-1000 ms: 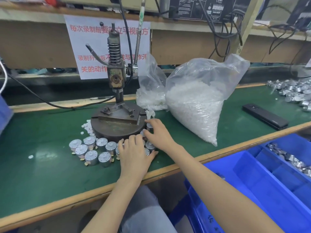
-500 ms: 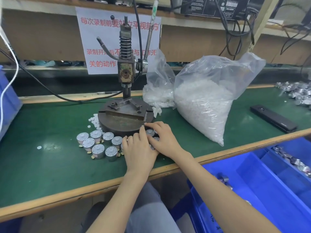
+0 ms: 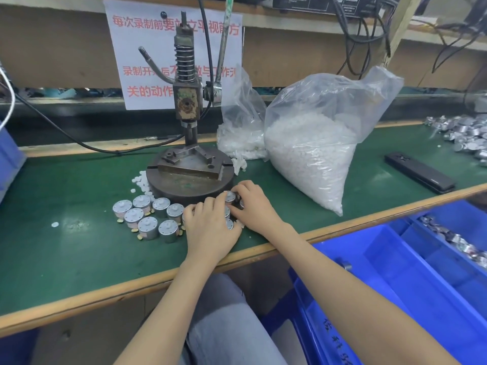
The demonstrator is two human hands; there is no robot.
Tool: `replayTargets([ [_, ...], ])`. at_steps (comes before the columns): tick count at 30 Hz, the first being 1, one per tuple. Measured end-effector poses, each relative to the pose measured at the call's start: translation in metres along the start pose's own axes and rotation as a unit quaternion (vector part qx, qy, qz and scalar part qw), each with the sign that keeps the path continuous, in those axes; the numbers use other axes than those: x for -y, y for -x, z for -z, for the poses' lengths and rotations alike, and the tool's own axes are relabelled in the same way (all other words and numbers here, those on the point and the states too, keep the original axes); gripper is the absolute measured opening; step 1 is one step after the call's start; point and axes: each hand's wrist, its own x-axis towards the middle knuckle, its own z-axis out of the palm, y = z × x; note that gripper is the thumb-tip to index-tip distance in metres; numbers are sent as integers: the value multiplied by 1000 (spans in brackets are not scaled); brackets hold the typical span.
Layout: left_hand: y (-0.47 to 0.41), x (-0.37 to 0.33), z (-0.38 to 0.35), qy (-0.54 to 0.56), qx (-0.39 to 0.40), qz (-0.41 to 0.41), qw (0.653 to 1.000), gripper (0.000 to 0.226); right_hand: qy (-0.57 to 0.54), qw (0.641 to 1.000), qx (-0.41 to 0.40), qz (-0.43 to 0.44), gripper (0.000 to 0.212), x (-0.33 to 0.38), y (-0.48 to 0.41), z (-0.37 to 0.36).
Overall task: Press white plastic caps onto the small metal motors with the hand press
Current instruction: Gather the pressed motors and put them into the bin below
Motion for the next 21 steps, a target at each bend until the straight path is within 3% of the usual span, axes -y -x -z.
replayTargets([
  [6,2,-3,-3,-14,-16,1,1000,55,-18,999,-33,-27,30,-1,-1,-5],
  [10,2,-3,-1,-16,7,4,1000,53,-87,992,-72,-62,28,-3,4,2],
  [15,2,-3,0,-8,6,0,1000,43,-237,936,-223,-137,18,-12,33,29],
  [21,0,-3,-2,-22,7,-1,1000,36,-208,907,-317,-180,26,-48,105,60],
])
